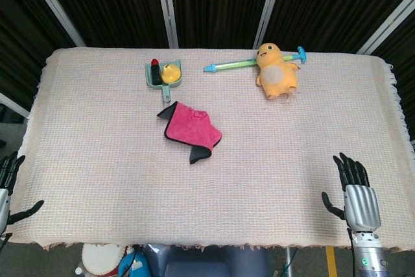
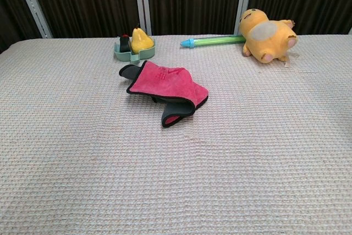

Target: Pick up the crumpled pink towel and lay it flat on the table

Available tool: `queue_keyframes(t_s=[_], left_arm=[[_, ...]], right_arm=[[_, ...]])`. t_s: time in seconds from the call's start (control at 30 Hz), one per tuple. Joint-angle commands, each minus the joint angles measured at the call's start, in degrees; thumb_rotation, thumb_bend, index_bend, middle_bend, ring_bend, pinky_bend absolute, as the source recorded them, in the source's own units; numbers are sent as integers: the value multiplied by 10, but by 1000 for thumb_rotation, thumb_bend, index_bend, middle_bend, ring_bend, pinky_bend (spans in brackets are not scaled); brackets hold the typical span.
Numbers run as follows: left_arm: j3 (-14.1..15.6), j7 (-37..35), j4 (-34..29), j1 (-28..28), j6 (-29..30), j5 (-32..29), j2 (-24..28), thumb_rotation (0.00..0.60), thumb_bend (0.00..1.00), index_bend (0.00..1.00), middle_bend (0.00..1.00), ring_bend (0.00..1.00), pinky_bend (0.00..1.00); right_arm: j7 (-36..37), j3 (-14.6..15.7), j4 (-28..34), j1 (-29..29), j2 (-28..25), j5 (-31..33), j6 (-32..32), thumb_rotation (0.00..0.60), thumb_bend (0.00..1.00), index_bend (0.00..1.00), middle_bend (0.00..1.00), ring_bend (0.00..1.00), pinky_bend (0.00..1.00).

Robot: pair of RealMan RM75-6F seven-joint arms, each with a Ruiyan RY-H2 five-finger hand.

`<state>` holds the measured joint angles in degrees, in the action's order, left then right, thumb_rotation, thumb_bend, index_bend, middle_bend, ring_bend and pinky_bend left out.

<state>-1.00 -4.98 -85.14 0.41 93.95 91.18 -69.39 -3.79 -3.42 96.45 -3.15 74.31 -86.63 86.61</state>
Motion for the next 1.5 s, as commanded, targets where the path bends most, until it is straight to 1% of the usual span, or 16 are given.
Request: queue_keyframes(t_s=[0.03,0.77,1.07,1.27,1.4,1.5], left_arm=[[0,0,1,0,0,0,0,600,39,20,0,0,0],[5,15,-1,-5,-10,7,-9,600,39,21,0,0,0],[1,31,-8,-21,-28,9,-16,600,39,58,0,0,0],[-24,55,-28,-56,-67,-4,-22,600,58,149,0,0,0],[-47,86,-50,-100,-115,-14,-27,600,90,212,0,0,0],[-59,111,-62,-130,-152,-21,-34,600,119,264,0,0,0]], right_arm=[[0,-1,-1,-1,1,1,-1,600,381,0,0,0,0],[-6,1,-6,-1,4,-2,1,600,379,0,0,0,0],[-2,-2,-7,0,3,3,0,600,380,0,0,0,0],[-5,-8,-11,-3,5,11,-3,600,380,0,0,0,0],[-7,-12,-14,-5,8,21,-9,600,381,0,0,0,0],[-9,-14,-16,-6,9,25,-10,600,380,0,0,0,0]])
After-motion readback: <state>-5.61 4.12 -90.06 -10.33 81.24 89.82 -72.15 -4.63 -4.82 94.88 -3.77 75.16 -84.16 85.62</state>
